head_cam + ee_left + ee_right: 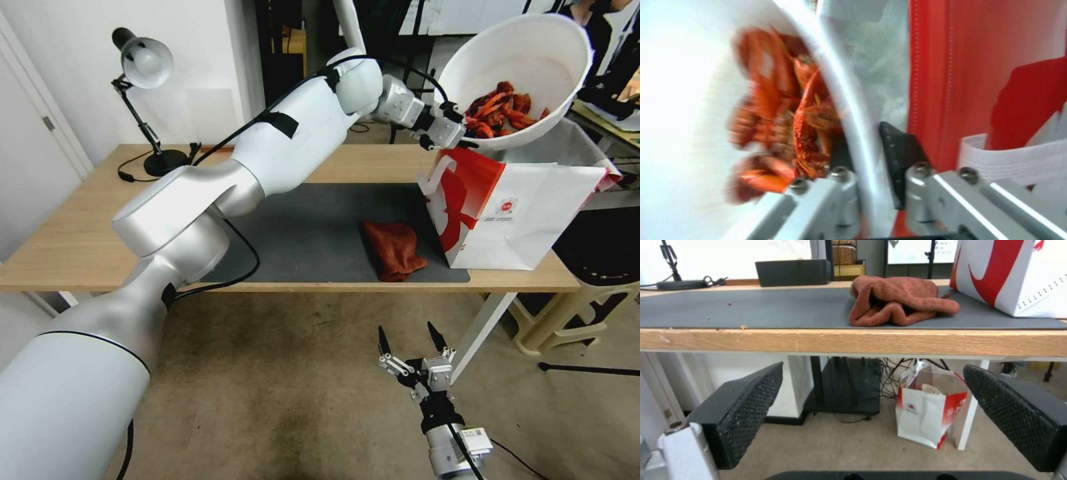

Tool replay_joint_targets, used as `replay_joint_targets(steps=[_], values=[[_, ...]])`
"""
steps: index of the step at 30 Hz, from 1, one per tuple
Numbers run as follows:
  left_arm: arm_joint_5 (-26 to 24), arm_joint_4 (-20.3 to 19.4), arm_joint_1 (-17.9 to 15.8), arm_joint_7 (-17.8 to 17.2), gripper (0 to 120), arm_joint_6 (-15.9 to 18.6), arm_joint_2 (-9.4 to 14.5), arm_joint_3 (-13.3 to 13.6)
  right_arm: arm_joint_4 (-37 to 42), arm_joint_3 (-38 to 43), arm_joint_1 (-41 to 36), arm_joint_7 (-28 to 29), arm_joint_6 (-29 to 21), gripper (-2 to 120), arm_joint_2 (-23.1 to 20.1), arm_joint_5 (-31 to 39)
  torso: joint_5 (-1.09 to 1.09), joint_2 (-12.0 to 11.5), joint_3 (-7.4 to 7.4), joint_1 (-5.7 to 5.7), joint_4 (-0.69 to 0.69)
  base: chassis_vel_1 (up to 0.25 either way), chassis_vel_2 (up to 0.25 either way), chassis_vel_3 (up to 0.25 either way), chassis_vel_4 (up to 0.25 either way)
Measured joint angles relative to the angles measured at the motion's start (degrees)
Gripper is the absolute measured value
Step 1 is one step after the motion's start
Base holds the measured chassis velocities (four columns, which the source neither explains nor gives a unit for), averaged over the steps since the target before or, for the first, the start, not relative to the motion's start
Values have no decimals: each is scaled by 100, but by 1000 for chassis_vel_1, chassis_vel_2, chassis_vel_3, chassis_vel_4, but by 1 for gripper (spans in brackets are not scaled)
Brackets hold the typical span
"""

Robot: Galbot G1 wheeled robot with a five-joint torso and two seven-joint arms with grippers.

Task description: Sweep shrimp from table into container with towel, then put container into takeout bag.

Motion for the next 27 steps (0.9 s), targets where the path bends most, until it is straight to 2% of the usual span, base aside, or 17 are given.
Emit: replay_joint_targets(steps=[2,4,6,8,11,14,15,17,18,20,22,27], values=[[52,-1,-22,-36,22,0,0,14,-22,-5,20,0,-1,100,0,1,0,0,0,0,0,0,0,0,0],[66,-1,-35,-46,25,-2,0,16,-35,-9,27,0,-1,100,1,1,0,-1,0,0,0,0,0,0,0],[78,0,-61,-129,36,-6,2,41,-68,-27,56,-2,-1,100,12,1,0,0,0,0,0,0,0,0,0],[81,0,-66,-172,40,-7,2,51,-79,-35,68,-3,-2,100,17,0,0,0,0,0,0,0,0,0,0],[85,-2,-69,-315,55,-12,3,66,-99,-49,105,-3,-11,100,27,-3,0,0,0,0,0,0,0,0,0],[85,-2,-69,-315,55,-12,3,66,-99,-49,105,-3,-11,100,27,-3,0,0,0,0,0,0,0,0,0],[88,-2,-69,-412,70,-32,3,72,-106,-52,115,-3,-17,100,28,-5,-1,0,0,0,0,0,0,0,0],[85,-1,-70,-447,72,-48,3,74,-108,-54,119,-3,-22,100,28,-5,0,0,0,0,0,0,0,0,0],[84,-2,-69,-454,79,-53,3,74,-109,-55,121,-3,-24,100,27,-5,0,0,0,0,0,0,0,0,0],[83,-1,-69,-476,80,-62,3,75,-110,-56,124,-4,-28,100,26,-6,0,0,0,0,0,0,0,0,0],[87,-3,-66,-509,93,-66,3,75,-112,-57,126,-5,-34,100,24,-7,0,0,0,0,0,0,0,0,0],[81,-14,-54,-581,100,-67,3,75,-112,-59,130,-7,-48,100,14,-8,0,0,0,0,0,0,0,0,0]])
